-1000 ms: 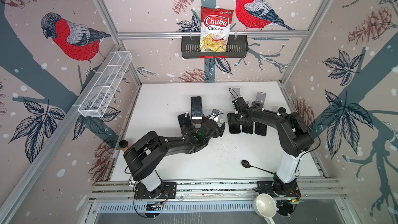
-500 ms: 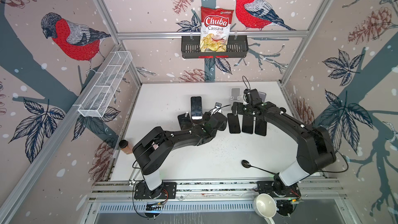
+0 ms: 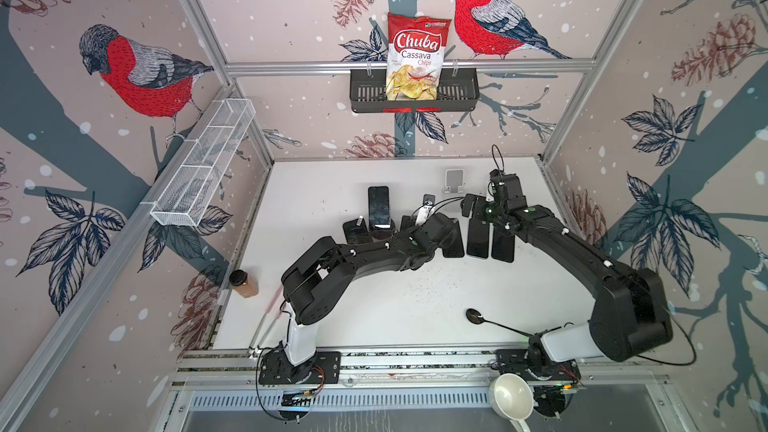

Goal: Remove the phone from the phone stand

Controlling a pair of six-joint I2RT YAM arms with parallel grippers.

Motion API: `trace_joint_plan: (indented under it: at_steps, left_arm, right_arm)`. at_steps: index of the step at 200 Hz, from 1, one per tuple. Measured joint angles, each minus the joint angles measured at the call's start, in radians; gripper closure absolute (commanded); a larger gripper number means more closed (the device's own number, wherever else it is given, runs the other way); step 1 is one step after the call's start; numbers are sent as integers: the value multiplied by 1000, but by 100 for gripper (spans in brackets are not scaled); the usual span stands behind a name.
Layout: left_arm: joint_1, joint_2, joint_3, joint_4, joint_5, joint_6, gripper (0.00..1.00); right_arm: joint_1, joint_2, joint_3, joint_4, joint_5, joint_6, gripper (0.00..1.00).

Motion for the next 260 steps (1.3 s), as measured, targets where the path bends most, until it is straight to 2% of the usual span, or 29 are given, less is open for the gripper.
trace_joint_plan:
  at_steps: [79,116,147,172,205,260]
  left_arm:
    - [0,34,-61,98,-5,25,18]
    - [2,40,-95,185,-10,56,25]
    - [3,50,-102,243,-24,81,36]
    - [5,55,-105,262,-38,101,41]
    - [8,55,-111,277,-50,116,45]
    - [15,54,-132,318,-54,146,45]
  right_arm:
    - [-13,0,-9,17,-34,-2,1]
    - [-15,1,-10,20,-41,-2,1]
    - [-17,6,-9,20,-45,-2,1]
    - [-17,11,-7,20,-45,-2,1]
    - [-17,18,-2,21,-45,-2,1]
    - [-17,22,1,21,-48,-2,1]
